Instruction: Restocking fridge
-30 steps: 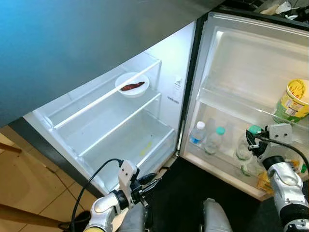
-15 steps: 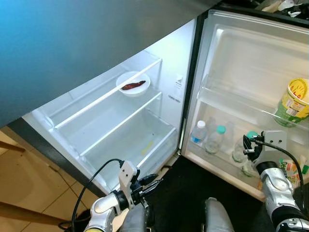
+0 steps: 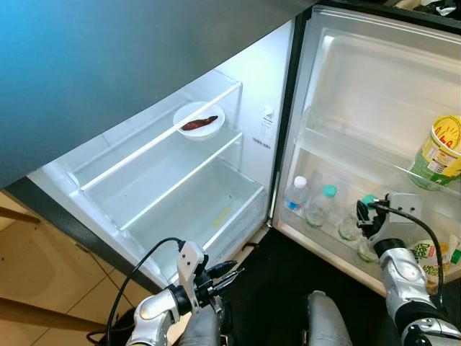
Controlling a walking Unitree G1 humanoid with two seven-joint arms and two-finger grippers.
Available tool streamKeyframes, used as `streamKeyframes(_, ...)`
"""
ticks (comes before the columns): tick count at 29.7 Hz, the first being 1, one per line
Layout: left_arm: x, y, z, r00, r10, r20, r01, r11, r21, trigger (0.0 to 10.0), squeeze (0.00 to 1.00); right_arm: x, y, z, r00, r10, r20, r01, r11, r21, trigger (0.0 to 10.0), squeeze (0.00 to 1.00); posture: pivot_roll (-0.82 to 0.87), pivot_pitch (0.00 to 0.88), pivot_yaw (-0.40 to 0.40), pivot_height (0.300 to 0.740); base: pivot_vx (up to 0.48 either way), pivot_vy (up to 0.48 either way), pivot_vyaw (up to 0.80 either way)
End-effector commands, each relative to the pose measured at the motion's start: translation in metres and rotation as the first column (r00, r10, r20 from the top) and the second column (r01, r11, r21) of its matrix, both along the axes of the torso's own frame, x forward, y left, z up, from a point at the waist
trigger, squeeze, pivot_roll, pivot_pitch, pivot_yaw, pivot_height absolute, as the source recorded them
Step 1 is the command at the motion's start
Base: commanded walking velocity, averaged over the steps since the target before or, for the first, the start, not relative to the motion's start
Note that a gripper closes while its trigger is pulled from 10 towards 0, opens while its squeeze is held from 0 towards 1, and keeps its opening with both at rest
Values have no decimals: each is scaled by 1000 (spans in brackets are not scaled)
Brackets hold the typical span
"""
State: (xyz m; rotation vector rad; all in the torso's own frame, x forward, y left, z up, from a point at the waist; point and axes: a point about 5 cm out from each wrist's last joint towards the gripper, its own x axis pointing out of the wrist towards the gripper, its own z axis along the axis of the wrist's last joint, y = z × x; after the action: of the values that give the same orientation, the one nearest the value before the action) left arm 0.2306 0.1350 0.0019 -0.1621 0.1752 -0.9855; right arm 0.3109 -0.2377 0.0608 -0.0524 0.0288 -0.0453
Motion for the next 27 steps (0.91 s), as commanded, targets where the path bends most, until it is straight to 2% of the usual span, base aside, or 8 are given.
streamKeyframes(1, -6, -2, -4, 1000, -7, -23, 6, 1000, -11, 10000, 0, -3, 8, -10, 999, 23, -40, -23, 1000, 3, 10000, 0, 20, 209, 29, 626, 0, 0, 0)
streamKeyframes(10, -8, -4, -5, 1000, -11, -27, 11, 1000, -16, 10000, 0, -6, 14, -19, 995, 30, -99, -32, 999, -20, 10000, 0, 19, 212, 33, 626, 0, 0, 0)
streamKeyframes(15, -8, -5, -5, 999, -13, -30, 12, 1000, -16, 10000, 0, -12, 11, -30, 985, -15, -171, 8, 999, -40, 10000, 0, 16, 211, 33, 626, 0, 0, 0)
streamKeyframes(21, -8, -6, -4, 999, -12, -30, 12, 1000, -20, 10000, 0, -16, 13, -38, 978, -42, -203, 50, 998, 35, 10000, 0, 17, 208, 31, 626, 0, 0, 0)
streamKeyframes(23, -8, -6, -4, 999, -12, -30, 12, 1000, -20, 10000, 0, -16, 13, -38, 978, -42, -203, 50, 998, 35, 10000, 0, 17, 208, 31, 626, 0, 0, 0)
streamKeyframes(25, -8, -7, -4, 999, -13, -31, 12, 1000, -22, 10000, 0, -15, 14, -37, 981, -39, -191, 56, 995, 87, 10000, 0, 17, 206, 31, 626, 0, 0, 0)
streamKeyframes(26, -8, -7, -4, 999, -13, -31, 12, 1000, -22, 10000, 0, -14, 15, -36, 983, -31, -180, 53, 992, 114, 10000, 318, 17, 206, 31, 626, 0, 0, 0)
streamKeyframes(27, -8, -7, -4, 999, -13, -31, 12, 1000, -22, 10000, 0, -14, 15, -36, 983, -31, -180, 53, 992, 114, 10000, 318, 17, 206, 31, 626, 0, 0, 0)
